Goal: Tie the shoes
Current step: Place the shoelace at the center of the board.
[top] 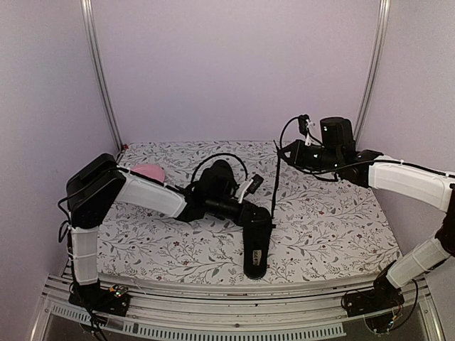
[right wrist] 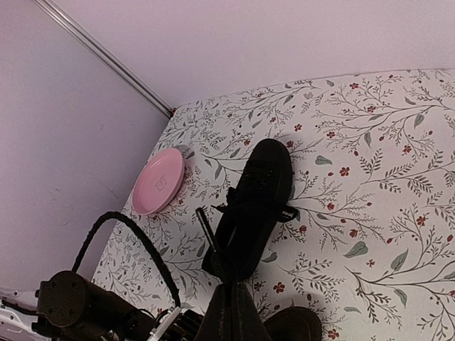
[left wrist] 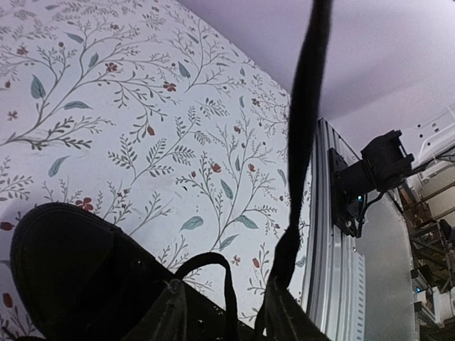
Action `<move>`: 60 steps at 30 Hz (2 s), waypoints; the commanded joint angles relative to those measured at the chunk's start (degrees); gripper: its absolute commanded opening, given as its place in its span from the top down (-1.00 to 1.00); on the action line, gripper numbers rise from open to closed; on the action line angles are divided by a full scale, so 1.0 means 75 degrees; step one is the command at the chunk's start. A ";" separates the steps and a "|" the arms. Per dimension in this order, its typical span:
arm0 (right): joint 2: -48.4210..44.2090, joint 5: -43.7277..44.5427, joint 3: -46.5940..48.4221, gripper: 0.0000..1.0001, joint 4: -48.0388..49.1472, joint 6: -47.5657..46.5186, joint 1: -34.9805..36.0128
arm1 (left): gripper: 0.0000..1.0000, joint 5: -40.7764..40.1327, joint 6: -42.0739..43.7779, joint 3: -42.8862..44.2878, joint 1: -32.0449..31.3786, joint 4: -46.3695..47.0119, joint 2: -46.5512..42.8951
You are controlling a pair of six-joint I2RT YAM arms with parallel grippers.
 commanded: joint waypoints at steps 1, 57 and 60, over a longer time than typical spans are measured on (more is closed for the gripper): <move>0.0101 0.0393 0.0156 0.96 -0.0036 -0.0146 0.0045 | 0.15 0.0224 -0.0069 -0.0154 0.0118 0.0312 0.0024; 0.1230 0.0520 0.0974 0.96 -0.0270 -0.0460 0.0501 | 0.84 0.2225 0.0365 0.0868 0.0165 -0.0865 0.0354; 0.1265 0.0501 0.0982 0.96 -0.0261 -0.0466 0.0548 | 0.78 0.2192 0.0293 0.0870 0.0190 -0.0766 0.0392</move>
